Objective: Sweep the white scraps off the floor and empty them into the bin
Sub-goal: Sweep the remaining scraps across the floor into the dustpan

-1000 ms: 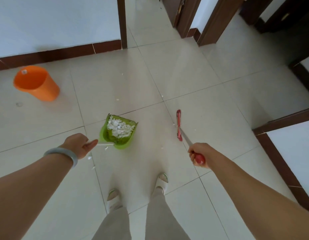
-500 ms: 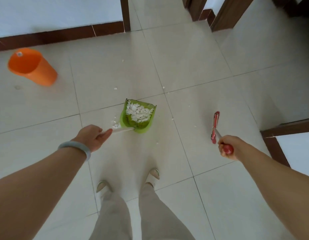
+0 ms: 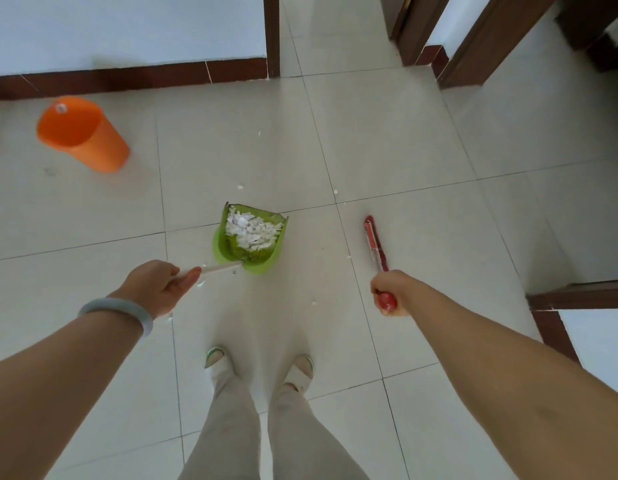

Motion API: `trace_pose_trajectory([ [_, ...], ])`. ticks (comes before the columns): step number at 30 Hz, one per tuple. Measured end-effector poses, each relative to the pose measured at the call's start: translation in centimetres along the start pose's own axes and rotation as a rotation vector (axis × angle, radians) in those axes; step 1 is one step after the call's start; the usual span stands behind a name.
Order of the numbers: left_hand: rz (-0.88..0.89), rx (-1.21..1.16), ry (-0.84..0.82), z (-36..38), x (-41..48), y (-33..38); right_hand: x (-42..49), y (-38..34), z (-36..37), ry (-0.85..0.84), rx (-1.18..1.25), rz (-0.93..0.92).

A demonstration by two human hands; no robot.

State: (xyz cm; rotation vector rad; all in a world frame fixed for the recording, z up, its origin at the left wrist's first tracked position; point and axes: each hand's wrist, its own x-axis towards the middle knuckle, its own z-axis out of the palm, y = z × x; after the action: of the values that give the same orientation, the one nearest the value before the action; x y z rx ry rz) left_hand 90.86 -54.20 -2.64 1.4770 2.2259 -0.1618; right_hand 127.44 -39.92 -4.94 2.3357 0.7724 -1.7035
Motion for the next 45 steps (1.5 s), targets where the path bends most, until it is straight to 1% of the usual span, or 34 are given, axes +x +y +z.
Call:
trace_pose_trajectory([
  [2,-0.025,0.009,0.003,0.1,0.1,-1.4,-1.1,-0.7,2.4,-0.020,-0.059,-0.021],
  [11,-0.137,-0.019,-0.054,-2.4,1.0,-8.2,-6.4,-2.5,16.3,-0.191,-0.130,-0.088],
  [14,-0.139,-0.009,-0.063,-3.2,1.2,-10.7,-8.4,-3.4,20.1,-0.246,-0.146,-0.107],
  [17,-0.133,0.001,-0.061,-3.9,1.5,-13.4,-10.1,-4.8,22.5,-0.283,-0.110,-0.093],
  [21,-0.151,-0.039,-0.087,-4.3,2.4,-16.4,-11.5,-6.6,21.8,-0.313,-0.030,-0.065],
  [24,-0.113,0.004,-0.073,-4.4,2.9,-18.0,-12.1,-6.7,20.6,-0.292,-0.001,-0.047],
  [30,-0.057,0.071,-0.110,-4.6,4.3,-19.2,-12.6,-4.0,20.5,-0.153,-0.050,-0.018],
  [37,-0.001,0.118,-0.126,-3.6,5.7,-18.1,-11.5,-1.0,18.7,-0.001,0.048,0.101],
  [41,0.008,0.094,-0.128,-3.0,5.9,-17.4,-11.4,0.6,19.4,-0.024,0.122,0.146],
  [45,0.010,0.112,-0.144,-3.2,6.4,-17.4,-12.2,0.2,22.5,-0.106,0.243,0.135],
])
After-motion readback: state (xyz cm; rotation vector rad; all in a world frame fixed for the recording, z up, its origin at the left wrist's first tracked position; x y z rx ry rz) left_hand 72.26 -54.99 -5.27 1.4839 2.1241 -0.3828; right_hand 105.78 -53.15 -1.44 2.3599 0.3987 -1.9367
